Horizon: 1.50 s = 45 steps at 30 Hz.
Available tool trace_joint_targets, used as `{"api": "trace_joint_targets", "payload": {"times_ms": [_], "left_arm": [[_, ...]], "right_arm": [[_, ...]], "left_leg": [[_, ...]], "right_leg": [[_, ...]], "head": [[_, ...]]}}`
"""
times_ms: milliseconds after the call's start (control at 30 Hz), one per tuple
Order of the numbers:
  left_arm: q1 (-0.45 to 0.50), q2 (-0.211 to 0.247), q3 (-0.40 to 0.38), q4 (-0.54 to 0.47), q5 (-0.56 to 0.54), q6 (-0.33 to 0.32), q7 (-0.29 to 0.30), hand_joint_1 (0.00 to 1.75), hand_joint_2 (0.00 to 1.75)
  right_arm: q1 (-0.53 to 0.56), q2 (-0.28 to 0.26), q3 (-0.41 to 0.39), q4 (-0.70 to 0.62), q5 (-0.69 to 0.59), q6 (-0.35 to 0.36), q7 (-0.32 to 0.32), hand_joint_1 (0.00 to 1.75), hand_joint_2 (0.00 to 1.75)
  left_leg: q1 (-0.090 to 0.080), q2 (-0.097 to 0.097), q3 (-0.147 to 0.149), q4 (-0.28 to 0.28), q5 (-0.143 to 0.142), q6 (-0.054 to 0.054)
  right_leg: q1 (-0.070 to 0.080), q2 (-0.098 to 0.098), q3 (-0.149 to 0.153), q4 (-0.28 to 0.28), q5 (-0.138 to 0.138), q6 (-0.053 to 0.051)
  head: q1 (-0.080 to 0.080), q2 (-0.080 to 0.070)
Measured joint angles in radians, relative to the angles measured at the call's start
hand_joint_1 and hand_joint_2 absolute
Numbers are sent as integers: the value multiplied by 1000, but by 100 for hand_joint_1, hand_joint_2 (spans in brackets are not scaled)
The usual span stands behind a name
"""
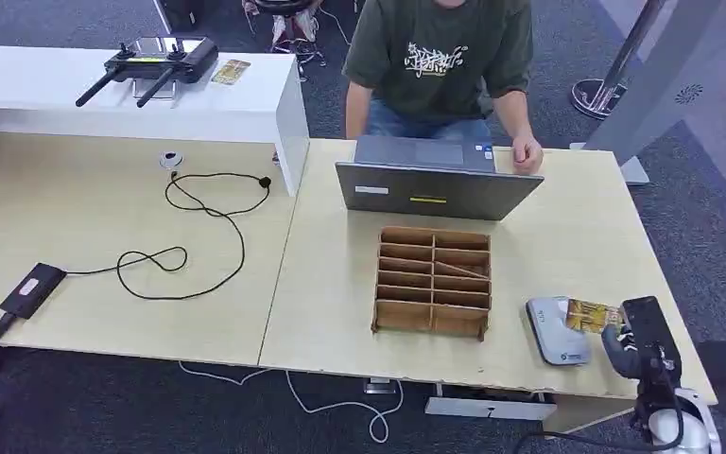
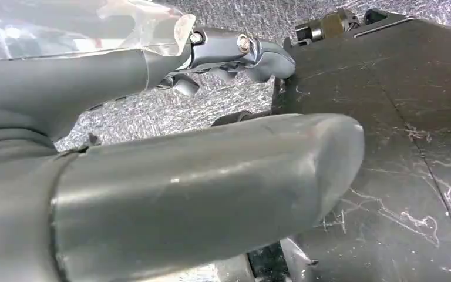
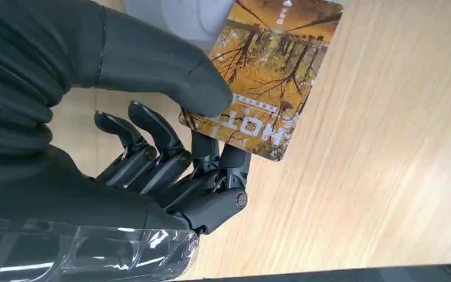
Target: Pass the card to the sensor for recognition and then transmit it.
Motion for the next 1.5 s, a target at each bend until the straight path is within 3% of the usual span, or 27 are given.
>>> {"api": "trace_joint_targets", "payload": {"times_ms": [333, 633, 1267, 1500], "left_arm": [[1, 3, 0, 0, -3, 4, -8, 0, 0], [1, 5, 0, 0, -5, 2, -11, 0, 0], [1, 5, 0, 0, 1, -2, -10, 0, 0], [3, 5, 0, 0, 4, 5, -12, 0, 0]], "right_arm": [[-6, -55, 4, 53, -2, 76, 25, 175, 175], [-27, -87, 20, 111, 27, 87, 26, 175, 175], [-76, -103, 33, 189, 92, 37, 34, 175, 175], [-81, -92, 33, 195, 102, -25, -25, 175, 175]], "left_leg": [[0, 0, 0, 0, 0, 0], [0, 1, 1, 0, 0, 0], [0, 1, 4, 0, 0, 1], [0, 0, 4, 0, 0, 1]], "right_leg": [[0, 0, 0, 0, 0, 0], [0, 0, 1, 0, 0, 0], [0, 0, 5, -1, 0, 0], [0, 0, 5, -1, 1, 0]], "head": [[0, 0], [0, 0], [0, 0], [0, 0]]}}
